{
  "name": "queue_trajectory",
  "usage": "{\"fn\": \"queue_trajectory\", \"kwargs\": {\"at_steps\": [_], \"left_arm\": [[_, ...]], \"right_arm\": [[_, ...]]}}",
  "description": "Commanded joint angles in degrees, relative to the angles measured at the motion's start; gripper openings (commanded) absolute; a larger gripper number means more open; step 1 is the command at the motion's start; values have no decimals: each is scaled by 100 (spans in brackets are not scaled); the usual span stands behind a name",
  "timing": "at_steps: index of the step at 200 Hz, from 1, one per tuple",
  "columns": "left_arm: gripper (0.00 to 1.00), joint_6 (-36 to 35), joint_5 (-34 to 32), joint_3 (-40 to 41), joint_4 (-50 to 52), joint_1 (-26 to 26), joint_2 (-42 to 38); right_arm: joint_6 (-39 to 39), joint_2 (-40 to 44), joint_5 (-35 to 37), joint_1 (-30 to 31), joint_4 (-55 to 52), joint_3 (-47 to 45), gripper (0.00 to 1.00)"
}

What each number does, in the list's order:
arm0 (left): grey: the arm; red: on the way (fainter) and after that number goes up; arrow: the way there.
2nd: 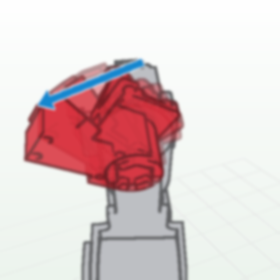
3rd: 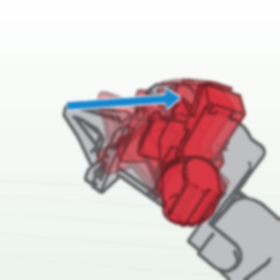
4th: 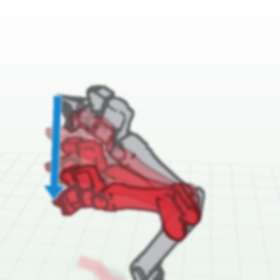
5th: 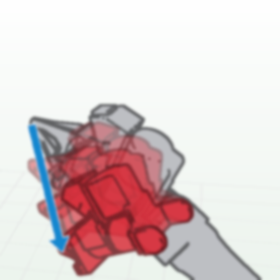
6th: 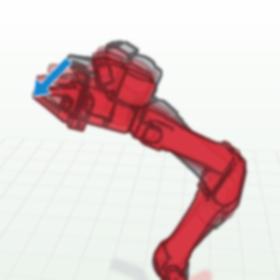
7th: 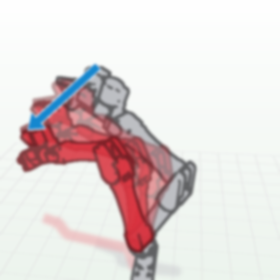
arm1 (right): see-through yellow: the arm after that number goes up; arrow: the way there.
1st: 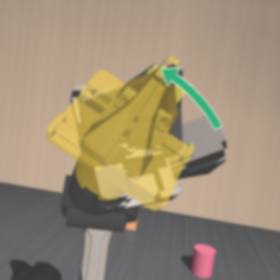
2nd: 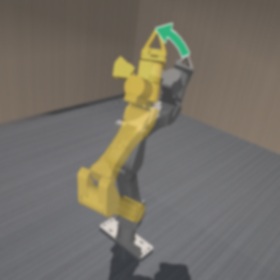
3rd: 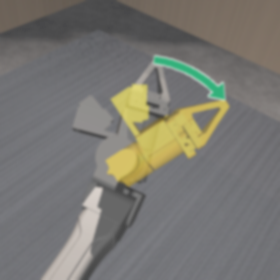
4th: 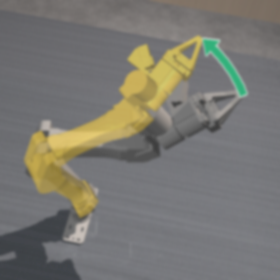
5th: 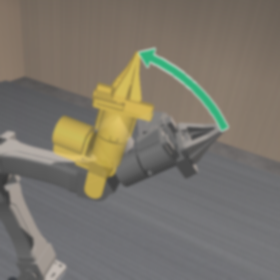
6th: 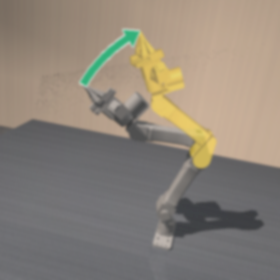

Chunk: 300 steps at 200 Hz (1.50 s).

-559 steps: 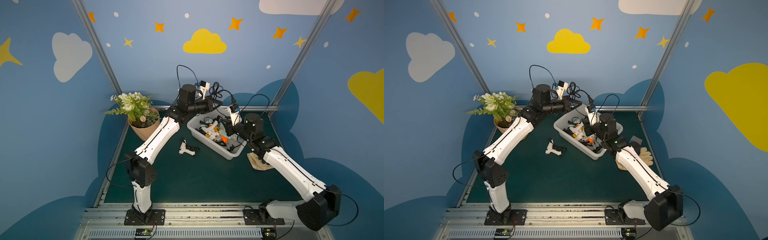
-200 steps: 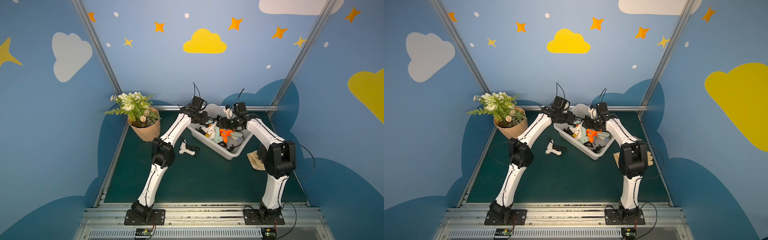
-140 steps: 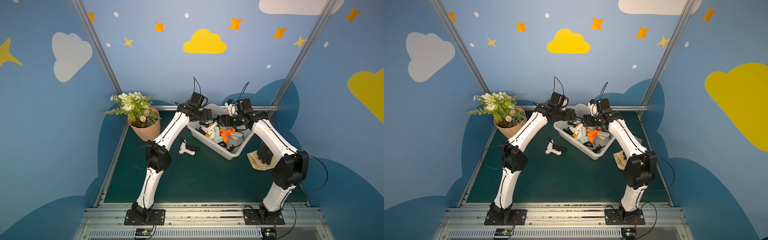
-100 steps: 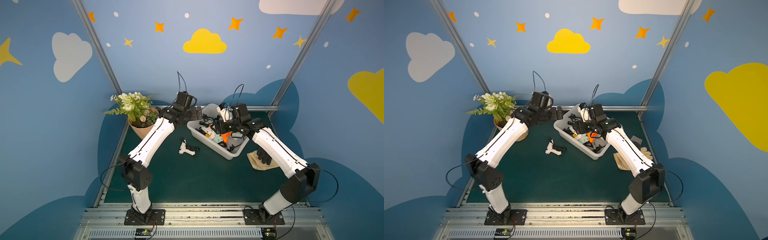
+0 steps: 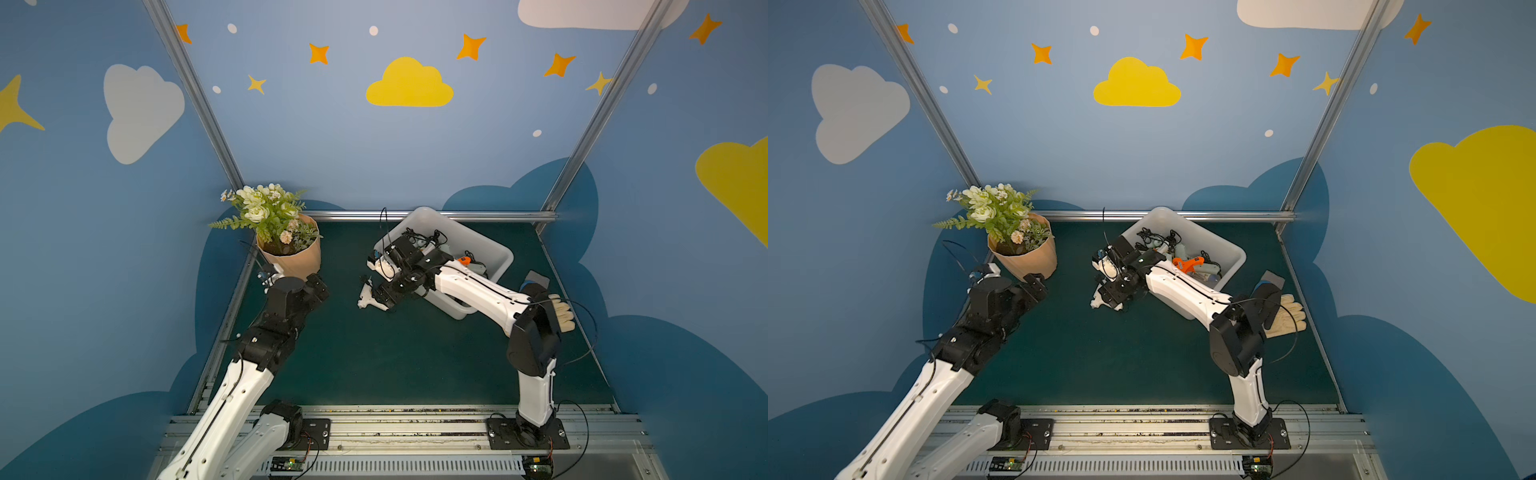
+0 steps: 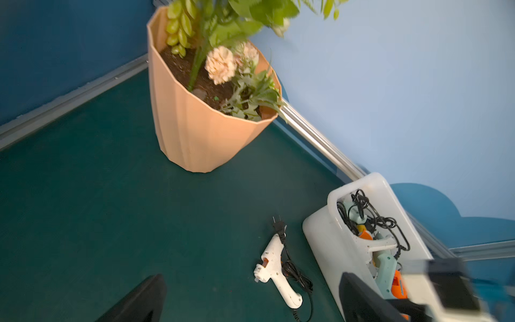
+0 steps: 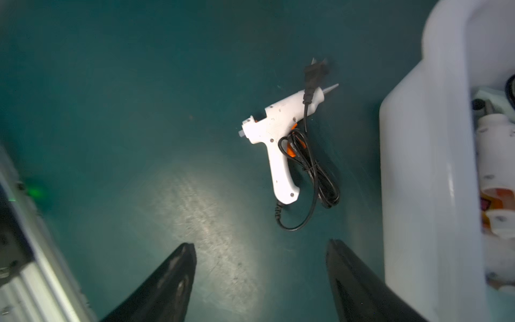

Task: Put the hot melt glue gun into the storage box
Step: Pick up the hot melt adhesive gun from the center of the board.

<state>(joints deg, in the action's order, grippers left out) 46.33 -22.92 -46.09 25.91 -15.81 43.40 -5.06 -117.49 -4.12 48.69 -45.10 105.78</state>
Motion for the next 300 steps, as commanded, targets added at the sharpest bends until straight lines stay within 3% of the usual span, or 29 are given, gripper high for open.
{"fn": "queue_trajectory", "kwargs": {"at_steps": [1,24,65,121,149,175,207,233,300], "left_arm": [[100,163,-502,237,419,74,-624],[100,316,-877,521,744,87,-1468],[99,318,-1330,919,747,87,-2778],[97,298,-1589,935,846,93,-3125],[98,303,-1549,900,883,94,-3012],[98,290,-1549,881,904,87,-2953],[98,285,-1618,868,956,88,-2962],[99,200,-1637,831,999,92,-2967],[100,-261,-1451,493,1084,91,-2621]], "right_arm": [[-480,-726,624,105,-1096,934,83],[-770,-1574,1158,211,-1540,1842,90],[-1080,-2544,1584,266,-1766,2755,93],[-1197,-3016,1160,263,-1679,2913,86],[-1132,-3103,871,264,-1725,2924,72],[-1041,-2995,914,314,-1793,2844,38],[-1000,-2589,1153,502,-1857,2670,17],[-813,-1932,1092,684,-1932,2641,9],[91,112,1037,443,-1933,2590,7]]}}
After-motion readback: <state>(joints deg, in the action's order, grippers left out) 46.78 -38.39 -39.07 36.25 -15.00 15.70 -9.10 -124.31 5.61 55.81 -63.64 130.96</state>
